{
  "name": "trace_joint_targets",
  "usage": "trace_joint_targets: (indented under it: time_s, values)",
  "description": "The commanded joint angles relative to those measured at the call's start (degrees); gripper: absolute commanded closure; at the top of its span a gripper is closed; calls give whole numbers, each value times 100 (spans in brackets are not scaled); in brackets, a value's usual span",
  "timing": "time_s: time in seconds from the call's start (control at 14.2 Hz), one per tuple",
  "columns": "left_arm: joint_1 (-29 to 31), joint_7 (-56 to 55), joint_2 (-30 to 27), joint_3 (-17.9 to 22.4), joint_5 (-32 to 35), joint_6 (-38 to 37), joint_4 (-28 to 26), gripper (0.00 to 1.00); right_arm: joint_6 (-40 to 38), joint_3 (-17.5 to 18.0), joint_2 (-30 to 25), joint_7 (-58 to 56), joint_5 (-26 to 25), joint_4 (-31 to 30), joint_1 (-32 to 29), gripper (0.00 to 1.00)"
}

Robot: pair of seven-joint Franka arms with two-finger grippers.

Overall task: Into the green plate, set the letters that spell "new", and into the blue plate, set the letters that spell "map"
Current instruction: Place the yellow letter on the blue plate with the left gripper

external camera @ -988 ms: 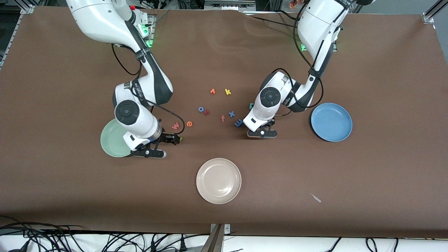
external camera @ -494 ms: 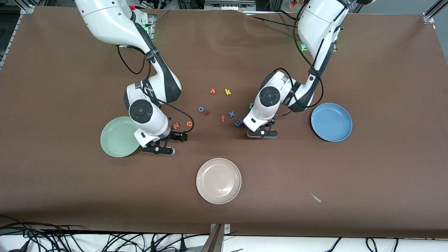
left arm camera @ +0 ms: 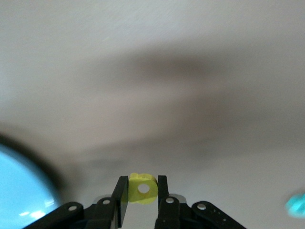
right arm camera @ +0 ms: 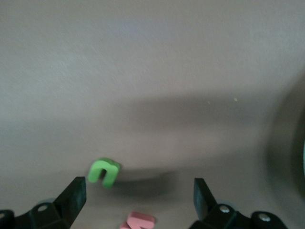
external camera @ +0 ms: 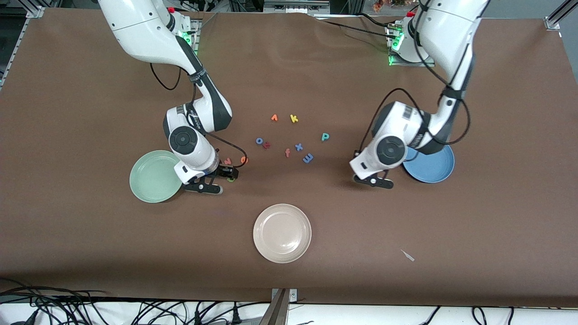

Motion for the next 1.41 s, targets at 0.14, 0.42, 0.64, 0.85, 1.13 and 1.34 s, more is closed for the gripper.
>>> trace_joint_targets:
  time_s: [0.14,0.42,0.64,0.85,1.13,1.34]
  values:
    - [672,1884,-57,-61,980,-782,-173,85,429,86,-331,259,76,-653,20,1]
    - [1217,3152,127,-61,1304,-783,-164,85,465,270,-331,568,76,-715,20,1]
    - [1298,3330,251,-61,1421,-783,-164,2,465,280,-331,559,76,-724,20,1]
    - [1315,2981,77,-87,984,-844,-155,0,465,280,-331,559,76,-768,20,4]
    - [1289,1207,-258,-516,68,-635,-374,0,421,297,-340,656,76,-847,20,12]
    - [1307,169,-872,-956,-344,338,-1268,0,439,306,-340,665,76,-865,20,23]
